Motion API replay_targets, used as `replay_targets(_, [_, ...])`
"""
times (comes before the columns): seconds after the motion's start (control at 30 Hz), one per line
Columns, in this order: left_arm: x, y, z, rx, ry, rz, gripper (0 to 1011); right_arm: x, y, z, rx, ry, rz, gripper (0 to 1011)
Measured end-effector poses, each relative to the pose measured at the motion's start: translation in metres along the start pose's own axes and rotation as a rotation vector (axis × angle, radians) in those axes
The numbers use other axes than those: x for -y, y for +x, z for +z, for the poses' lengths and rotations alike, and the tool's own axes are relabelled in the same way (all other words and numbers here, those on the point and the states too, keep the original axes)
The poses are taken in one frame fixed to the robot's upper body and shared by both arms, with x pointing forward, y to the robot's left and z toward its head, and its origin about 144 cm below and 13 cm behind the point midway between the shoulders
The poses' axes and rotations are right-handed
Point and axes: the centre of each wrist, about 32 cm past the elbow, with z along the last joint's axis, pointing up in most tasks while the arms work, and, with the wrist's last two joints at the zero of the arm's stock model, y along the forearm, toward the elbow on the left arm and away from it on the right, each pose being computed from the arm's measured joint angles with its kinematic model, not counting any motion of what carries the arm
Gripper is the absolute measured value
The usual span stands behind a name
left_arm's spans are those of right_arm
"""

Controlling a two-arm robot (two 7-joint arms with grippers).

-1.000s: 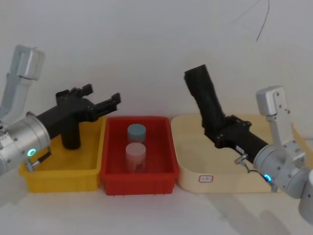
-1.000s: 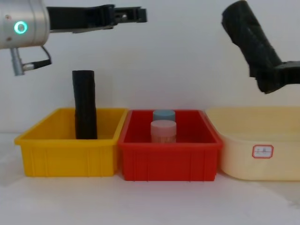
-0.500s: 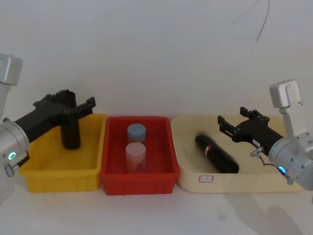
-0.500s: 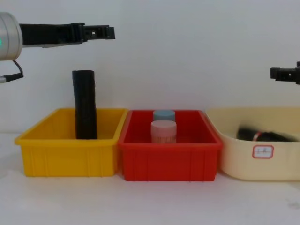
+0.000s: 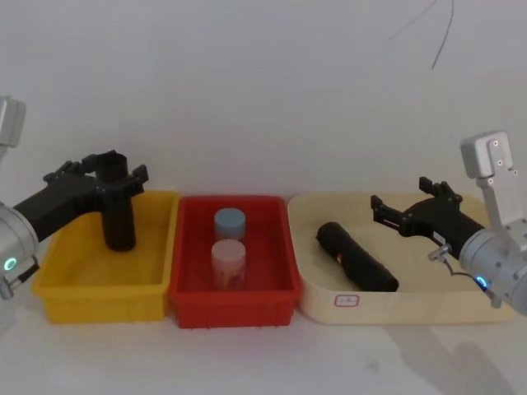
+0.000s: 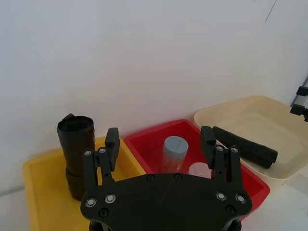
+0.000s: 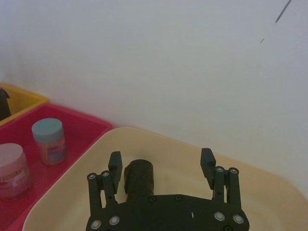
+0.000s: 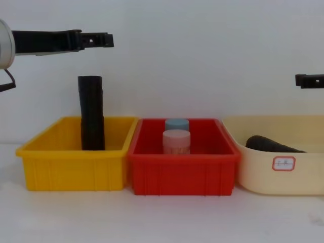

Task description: Pick up the garbage bag with the one hand and transfer it to the other hand.

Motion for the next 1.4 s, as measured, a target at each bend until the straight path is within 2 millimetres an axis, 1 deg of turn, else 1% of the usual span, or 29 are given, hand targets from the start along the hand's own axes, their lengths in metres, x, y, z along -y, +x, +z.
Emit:
replay_targets(0.27, [-0.001, 0.002, 0.000, 0.001, 0.001, 0.008, 1001, -0.005, -0.001, 0.005, 0.002, -0.027, 0.054, 1001])
replay_targets(0.47, [-0.001, 0.002, -0.001, 0.001, 0.002, 0.010, 1001, -0.015, -0.006, 0.013, 0.004, -0.072, 0.132, 1001])
replay_targets(0.53, [-0.001, 0.002, -0.001, 0.001, 0.002, 0.011, 1001, -0.024, -0.010, 0.018, 0.008, -0.101, 0.178, 1001])
replay_targets(0.57, [-0.001, 0.003, -0.001, 0.001, 0.003, 0.012, 1001, -0.024, -0.010, 0.018, 0.008, -0.101, 0.178, 1001])
replay_targets(0.67, [-0.002, 0.003, -0.001, 0.001, 0.003, 0.012, 1001, -0.037, -0.016, 0.025, 0.020, -0.139, 0.235, 1001])
replay_targets(0.97, [-0.002, 0.003, -0.001, 0.001, 0.003, 0.014, 1001, -0.068, -0.032, 0.041, 0.056, -0.212, 0.333, 1001])
replay_targets(1.2, [-0.002, 0.003, -0.001, 0.001, 0.004, 0.015, 1001, -0.084, -0.041, 0.048, 0.075, -0.258, 0.383, 1001])
replay_targets(1.4, [-0.002, 0.003, -0.001, 0.001, 0.004, 0.015, 1001, -0.093, -0.049, 0.050, 0.087, -0.286, 0.416, 1001])
